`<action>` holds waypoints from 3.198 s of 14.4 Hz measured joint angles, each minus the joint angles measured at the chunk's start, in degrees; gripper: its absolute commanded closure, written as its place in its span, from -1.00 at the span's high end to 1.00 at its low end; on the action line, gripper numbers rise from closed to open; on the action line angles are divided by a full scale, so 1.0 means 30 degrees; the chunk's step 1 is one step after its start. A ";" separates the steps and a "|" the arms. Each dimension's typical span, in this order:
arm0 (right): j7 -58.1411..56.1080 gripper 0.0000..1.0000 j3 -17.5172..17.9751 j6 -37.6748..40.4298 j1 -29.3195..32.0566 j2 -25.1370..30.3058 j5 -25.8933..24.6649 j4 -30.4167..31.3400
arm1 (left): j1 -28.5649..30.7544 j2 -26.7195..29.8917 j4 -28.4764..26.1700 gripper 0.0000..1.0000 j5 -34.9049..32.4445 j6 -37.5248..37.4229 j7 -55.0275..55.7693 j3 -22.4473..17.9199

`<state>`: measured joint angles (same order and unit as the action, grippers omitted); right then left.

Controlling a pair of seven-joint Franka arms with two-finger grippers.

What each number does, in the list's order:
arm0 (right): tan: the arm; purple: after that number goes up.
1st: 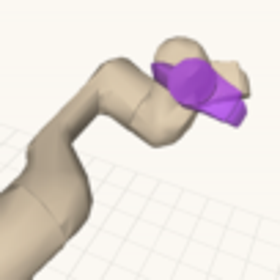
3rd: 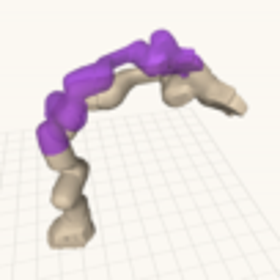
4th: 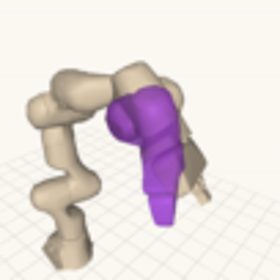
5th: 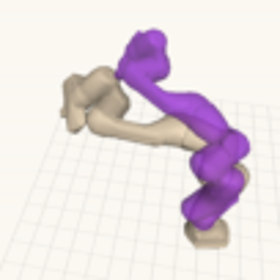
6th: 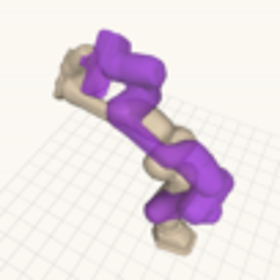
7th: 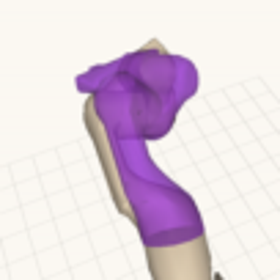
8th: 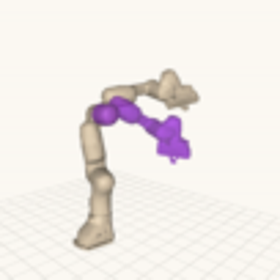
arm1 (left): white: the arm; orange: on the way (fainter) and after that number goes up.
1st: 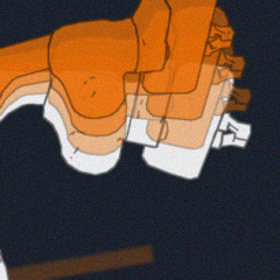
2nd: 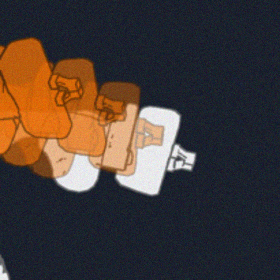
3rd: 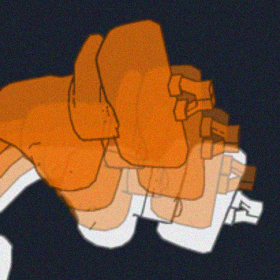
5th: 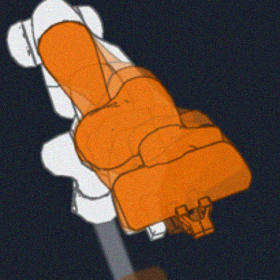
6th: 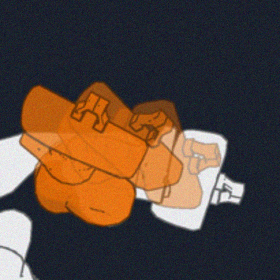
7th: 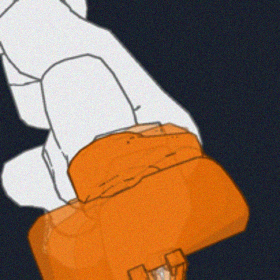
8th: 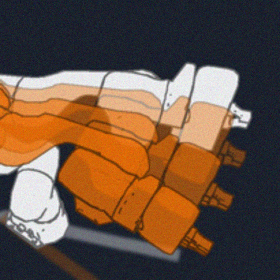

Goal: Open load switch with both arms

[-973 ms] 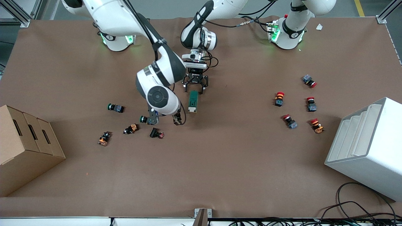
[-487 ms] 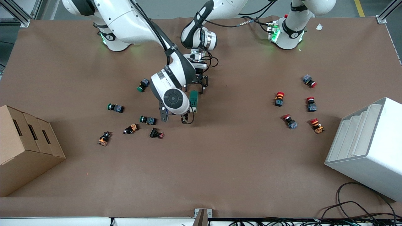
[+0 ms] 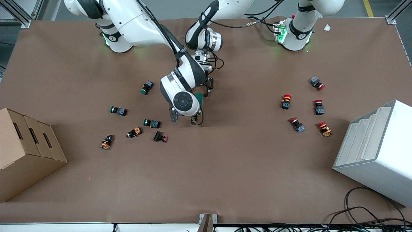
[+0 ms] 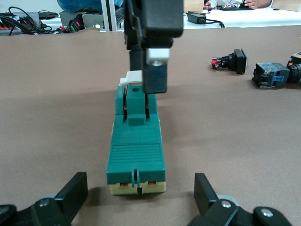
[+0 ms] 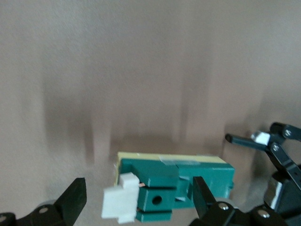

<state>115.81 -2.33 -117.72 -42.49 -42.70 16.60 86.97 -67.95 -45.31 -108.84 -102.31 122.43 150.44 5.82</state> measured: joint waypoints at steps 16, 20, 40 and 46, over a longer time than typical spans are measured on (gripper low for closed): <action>0.0138 1.00 0.0613 0.6496 -0.0041 0.0023 0.0085 -0.2276 | -0.0002 0.0002 0.0000 0.99 0.0000 0.0001 0.0001 -0.0005; 0.0140 1.00 0.0824 0.6606 -0.0257 0.0016 0.0086 -0.2046 | -0.0003 0.0002 -0.0001 0.99 0.0000 0.0001 0.0001 -0.0006; -0.7952 1.00 0.0343 0.6858 0.1758 0.1583 -0.3449 -0.1722 | -0.0001 0.0009 0.0003 0.98 0.0003 0.0010 -0.0152 -0.0009; -2.2504 1.00 0.0201 0.8967 0.7528 0.5133 -0.4522 -0.1764 | 0.0235 0.0386 0.0043 0.98 0.1031 0.0448 -0.1855 0.0003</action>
<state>48.29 -1.73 -90.82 -19.90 -27.30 3.03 81.67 -67.24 -44.15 -108.71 -99.22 123.78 144.88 5.83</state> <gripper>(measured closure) 0.000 0.009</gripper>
